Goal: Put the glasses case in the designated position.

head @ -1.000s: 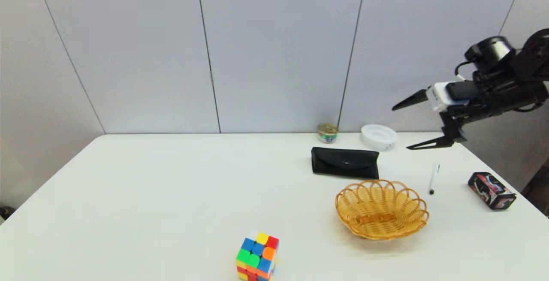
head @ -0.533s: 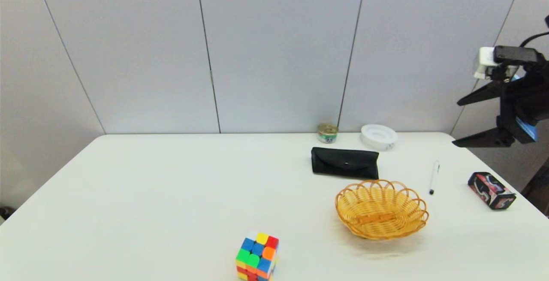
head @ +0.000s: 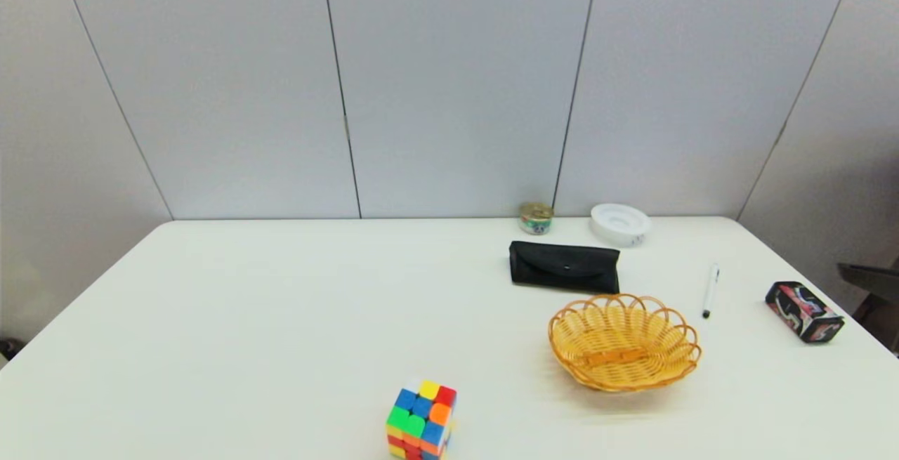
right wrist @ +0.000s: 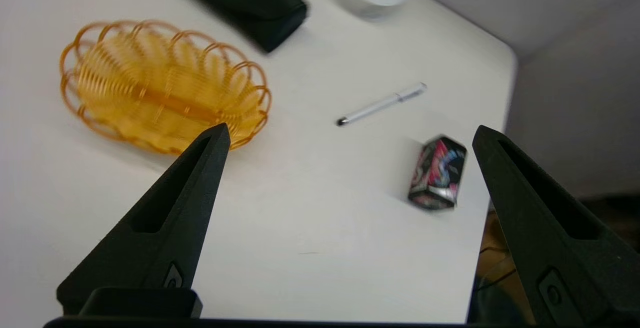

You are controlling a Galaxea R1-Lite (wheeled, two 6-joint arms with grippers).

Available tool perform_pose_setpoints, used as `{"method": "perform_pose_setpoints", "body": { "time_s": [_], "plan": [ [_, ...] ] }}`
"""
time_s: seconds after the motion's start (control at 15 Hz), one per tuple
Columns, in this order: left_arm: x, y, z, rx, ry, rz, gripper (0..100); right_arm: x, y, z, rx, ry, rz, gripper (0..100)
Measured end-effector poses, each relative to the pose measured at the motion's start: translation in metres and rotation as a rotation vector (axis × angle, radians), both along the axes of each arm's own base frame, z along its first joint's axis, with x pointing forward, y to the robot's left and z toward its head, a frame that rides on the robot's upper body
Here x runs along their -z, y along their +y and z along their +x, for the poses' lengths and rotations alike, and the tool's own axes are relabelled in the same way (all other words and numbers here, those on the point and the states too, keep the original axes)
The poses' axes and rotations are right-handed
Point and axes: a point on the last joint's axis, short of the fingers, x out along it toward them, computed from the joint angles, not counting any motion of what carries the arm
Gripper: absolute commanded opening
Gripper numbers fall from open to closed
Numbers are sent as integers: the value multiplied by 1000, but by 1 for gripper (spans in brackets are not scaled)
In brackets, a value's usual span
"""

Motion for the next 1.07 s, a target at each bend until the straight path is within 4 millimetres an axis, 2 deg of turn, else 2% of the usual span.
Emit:
{"method": "perform_pose_setpoints", "body": {
  "time_s": [0.13,0.4,0.73,0.87,1.07],
  "plan": [
    [0,0,0,0,0,0,100,17,3,-30,131,-116,59,100],
    [0,0,0,0,-1,0,100,62,5,-70,281,-281,127,100],
    [0,0,0,0,0,0,100,129,6,-119,269,-384,171,100],
    [0,0,0,0,0,0,100,158,6,-131,265,-389,201,100],
    [0,0,0,0,0,0,100,187,8,-141,175,-380,241,100]
  ]
}}
